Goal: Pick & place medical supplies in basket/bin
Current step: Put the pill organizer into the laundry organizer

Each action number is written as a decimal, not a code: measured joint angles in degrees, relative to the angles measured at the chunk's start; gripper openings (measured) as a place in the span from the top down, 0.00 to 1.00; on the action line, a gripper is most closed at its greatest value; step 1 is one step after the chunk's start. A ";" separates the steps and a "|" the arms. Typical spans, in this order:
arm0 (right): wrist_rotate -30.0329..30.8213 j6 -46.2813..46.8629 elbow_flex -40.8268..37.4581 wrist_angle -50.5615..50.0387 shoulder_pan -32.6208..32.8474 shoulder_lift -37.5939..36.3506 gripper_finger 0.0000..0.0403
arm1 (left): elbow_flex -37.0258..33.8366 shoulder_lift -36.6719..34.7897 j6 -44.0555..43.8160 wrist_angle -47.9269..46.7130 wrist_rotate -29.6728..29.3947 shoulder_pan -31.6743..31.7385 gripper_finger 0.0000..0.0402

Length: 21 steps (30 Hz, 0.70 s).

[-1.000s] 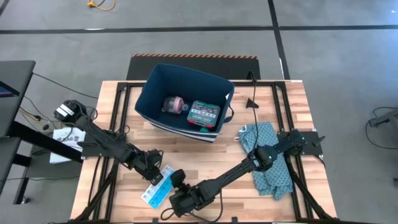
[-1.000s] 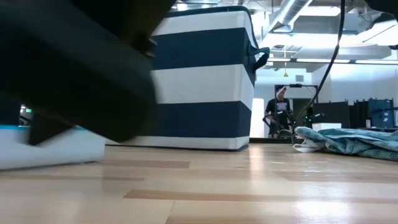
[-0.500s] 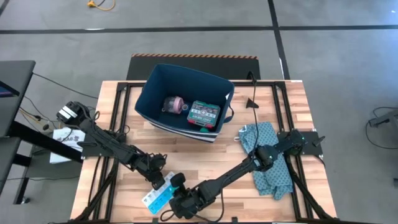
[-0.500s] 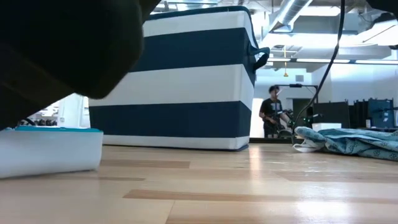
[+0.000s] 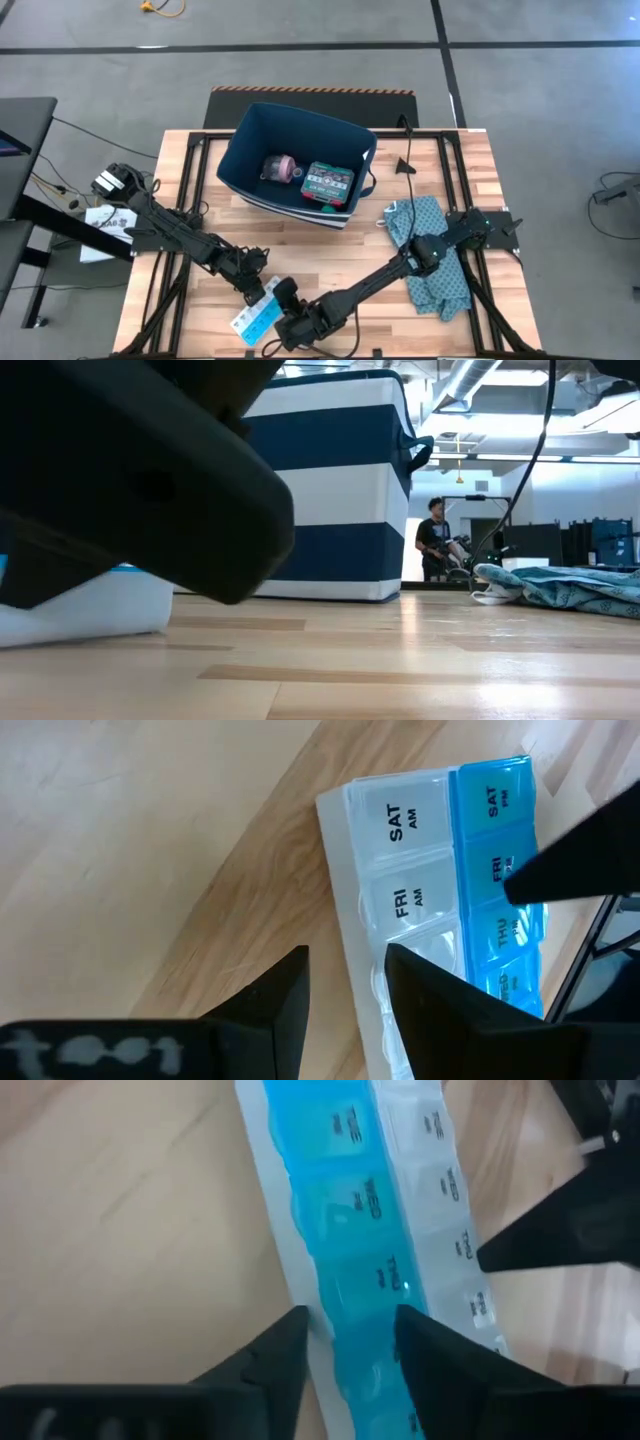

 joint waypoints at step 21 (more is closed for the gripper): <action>2.92 0.00 -0.09 -2.66 1.87 0.07 0.41 | -0.09 1.00 -1.38 -8.34 -1.31 0.00 0.70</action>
